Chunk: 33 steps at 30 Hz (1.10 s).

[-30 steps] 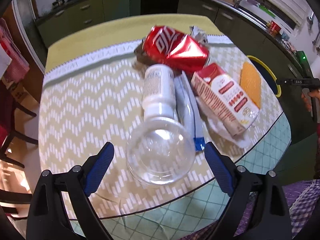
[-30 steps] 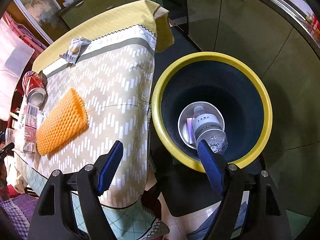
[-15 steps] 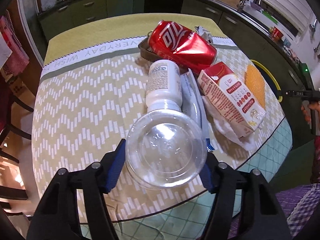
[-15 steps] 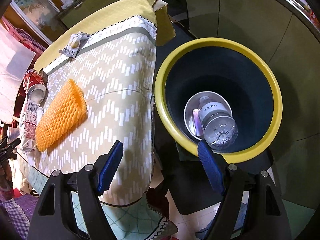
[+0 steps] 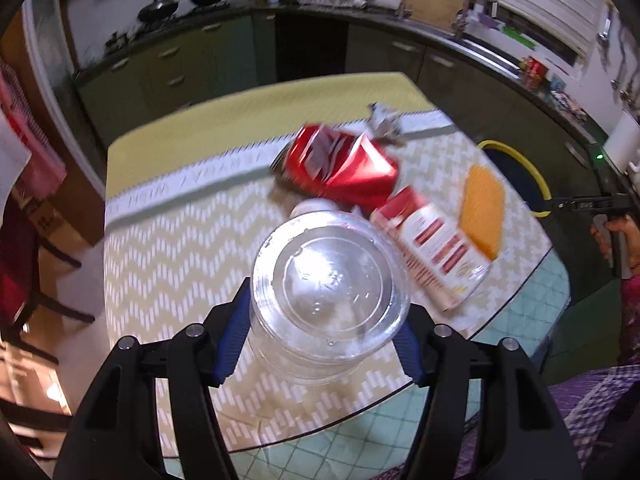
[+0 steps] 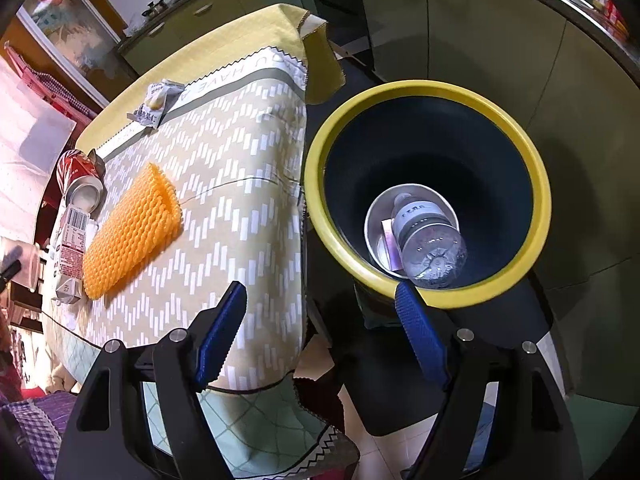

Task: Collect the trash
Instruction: 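Grasp the clear plastic cup with the left gripper and lift it, then drop the plastic cup into the bin with the left gripper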

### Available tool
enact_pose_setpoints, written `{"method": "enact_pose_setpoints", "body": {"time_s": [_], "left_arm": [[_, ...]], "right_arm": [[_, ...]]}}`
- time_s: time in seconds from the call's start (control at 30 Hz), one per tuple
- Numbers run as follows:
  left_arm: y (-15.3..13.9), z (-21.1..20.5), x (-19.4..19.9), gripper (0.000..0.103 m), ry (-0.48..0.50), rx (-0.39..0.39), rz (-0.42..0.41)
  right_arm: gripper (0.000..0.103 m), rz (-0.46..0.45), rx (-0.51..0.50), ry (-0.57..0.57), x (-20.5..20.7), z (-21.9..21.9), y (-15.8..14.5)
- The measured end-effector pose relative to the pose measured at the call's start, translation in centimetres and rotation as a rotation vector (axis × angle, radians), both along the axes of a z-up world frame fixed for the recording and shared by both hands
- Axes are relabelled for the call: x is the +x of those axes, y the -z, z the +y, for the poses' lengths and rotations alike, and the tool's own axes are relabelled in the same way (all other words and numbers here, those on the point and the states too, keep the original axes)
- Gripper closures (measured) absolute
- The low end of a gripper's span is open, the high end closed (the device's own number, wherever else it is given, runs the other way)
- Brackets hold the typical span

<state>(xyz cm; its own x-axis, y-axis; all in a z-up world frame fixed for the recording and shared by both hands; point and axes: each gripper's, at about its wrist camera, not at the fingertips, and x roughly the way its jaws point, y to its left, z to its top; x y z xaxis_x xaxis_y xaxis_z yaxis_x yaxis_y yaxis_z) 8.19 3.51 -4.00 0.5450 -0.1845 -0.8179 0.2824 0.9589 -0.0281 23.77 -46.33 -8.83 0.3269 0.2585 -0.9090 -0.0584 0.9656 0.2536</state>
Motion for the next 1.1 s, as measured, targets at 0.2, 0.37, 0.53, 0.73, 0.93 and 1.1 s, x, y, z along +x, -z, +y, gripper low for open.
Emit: {"method": "enact_pose_setpoints", "body": {"time_s": [0.2,0.37,0.53,0.73,0.93,1.1], "left_arm": [[-3.1,-5.4,2.0,0.043,0.152,-0.050,-0.017],[-4.3,-14.5,4.8,0.043,0.375,-0.115,0.021],[-3.9,-24.3,7.2,0.043,0.561,-0.145,0.030],[-0.7,-35.4,10.9,0.043,0.686,-0.121,0.068],[3.7,-42.5,15.5,0.042,0.681,-0.068,0.140],[5.6,-45.4,18.7,0.030,0.647,-0.062,0.172]], "right_arm": [[0.027,-0.029,0.017,0.036,-1.3,-1.8,-0.4],[0.027,-0.060,0.025,0.101,-3.3,-4.8,-0.9],[0.027,-0.067,0.029,0.181,-5.6,-8.4,-0.9],[0.027,-0.057,0.045,0.258,-7.5,-11.6,0.1],[0.027,-0.037,0.064,0.286,-8.2,-13.0,1.3],[0.027,-0.032,0.069,0.302,-8.0,-13.5,1.7]]}}
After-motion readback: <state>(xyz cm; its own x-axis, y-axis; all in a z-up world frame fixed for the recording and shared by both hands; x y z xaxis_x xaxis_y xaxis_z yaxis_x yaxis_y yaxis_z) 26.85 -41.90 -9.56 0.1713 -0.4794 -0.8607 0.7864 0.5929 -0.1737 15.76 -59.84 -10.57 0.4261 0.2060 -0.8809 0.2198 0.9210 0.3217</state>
